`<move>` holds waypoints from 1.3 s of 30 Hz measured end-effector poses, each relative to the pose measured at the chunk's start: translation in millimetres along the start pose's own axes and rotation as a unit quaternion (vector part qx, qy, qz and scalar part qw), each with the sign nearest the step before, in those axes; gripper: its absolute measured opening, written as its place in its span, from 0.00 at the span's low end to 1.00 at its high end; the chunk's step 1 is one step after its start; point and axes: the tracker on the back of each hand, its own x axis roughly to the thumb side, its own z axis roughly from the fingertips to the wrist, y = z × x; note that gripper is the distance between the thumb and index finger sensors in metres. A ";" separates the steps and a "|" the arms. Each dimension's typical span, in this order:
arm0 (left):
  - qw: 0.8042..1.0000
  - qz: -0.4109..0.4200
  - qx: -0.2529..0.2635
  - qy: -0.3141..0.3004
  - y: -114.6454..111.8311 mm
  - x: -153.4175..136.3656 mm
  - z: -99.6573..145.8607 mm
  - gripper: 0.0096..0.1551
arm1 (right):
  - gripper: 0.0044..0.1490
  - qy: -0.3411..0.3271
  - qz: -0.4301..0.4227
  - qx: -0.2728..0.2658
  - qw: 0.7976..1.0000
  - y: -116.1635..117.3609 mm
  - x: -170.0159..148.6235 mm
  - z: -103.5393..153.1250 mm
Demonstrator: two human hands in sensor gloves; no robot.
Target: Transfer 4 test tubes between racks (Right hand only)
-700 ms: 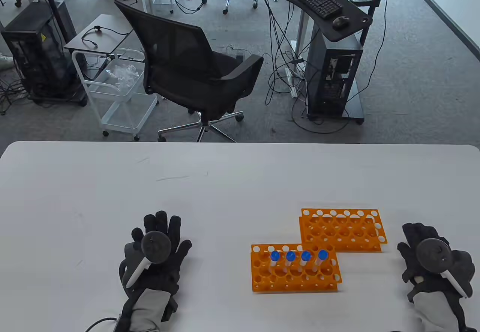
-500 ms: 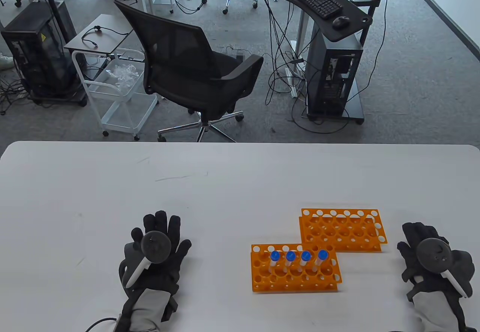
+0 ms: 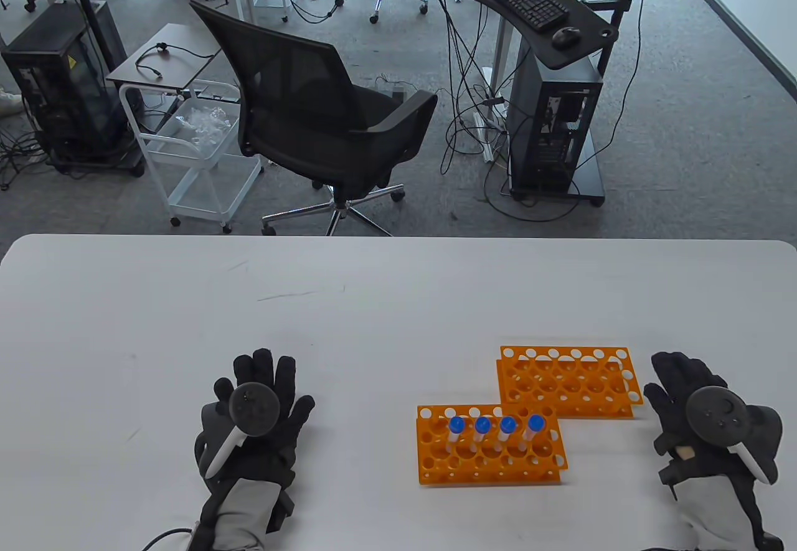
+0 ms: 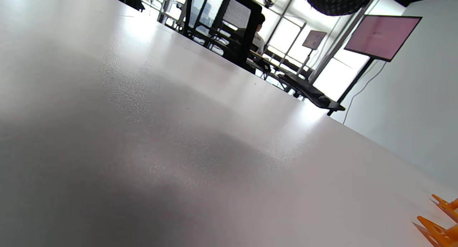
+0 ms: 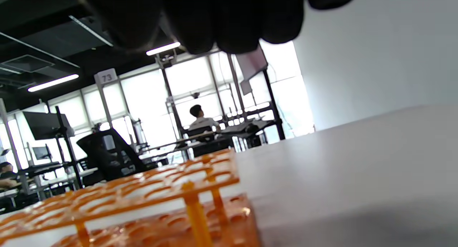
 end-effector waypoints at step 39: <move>1.000 0.003 -0.002 0.004 1.2 -2.0 0.6 0.41 | 0.34 -0.271 -0.054 0.151 0.949 45.7 226.2 -3.7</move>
